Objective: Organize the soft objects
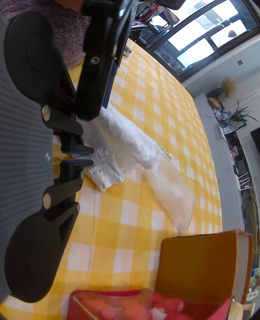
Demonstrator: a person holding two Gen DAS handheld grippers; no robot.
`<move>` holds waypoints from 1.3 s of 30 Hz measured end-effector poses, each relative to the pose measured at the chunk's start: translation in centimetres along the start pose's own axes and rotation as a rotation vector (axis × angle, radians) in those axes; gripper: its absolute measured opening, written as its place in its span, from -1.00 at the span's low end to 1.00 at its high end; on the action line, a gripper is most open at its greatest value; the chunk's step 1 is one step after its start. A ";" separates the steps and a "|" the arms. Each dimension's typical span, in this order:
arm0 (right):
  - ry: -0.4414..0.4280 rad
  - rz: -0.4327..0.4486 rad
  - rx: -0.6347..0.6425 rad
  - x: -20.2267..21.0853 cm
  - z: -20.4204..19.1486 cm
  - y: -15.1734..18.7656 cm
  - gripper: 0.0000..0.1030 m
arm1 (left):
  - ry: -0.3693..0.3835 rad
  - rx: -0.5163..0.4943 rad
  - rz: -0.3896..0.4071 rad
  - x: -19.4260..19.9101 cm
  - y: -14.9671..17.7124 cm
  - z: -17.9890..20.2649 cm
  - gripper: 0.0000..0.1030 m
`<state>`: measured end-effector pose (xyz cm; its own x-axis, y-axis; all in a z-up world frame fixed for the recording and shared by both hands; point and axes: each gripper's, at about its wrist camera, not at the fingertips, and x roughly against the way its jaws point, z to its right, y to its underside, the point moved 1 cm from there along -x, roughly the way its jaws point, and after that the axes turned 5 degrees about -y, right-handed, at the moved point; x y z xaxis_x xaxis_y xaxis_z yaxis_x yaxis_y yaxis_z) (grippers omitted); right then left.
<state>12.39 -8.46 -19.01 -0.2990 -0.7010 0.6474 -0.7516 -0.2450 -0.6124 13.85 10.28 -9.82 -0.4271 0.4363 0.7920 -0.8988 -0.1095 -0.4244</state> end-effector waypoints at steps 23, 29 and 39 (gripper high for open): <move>-0.063 0.011 -0.209 -0.3 0.8 -0.7 -0.66 | -0.236 -0.152 -0.077 -1.5 1.5 2.0 -0.19; -0.073 0.008 -0.228 -0.3 1.7 -0.4 -0.73 | -0.304 -0.174 0.062 1.1 0.1 1.4 0.57; -0.153 -0.014 -0.397 -0.4 4.4 -0.5 -0.79 | -0.282 -0.278 -0.105 -3.7 -1.2 1.3 0.43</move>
<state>15.49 -11.01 -21.04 -0.2187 -0.7981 0.5615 -0.9322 0.0008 -0.3619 16.36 7.58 -11.69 -0.3789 0.1662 0.9104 -0.8949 0.1849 -0.4062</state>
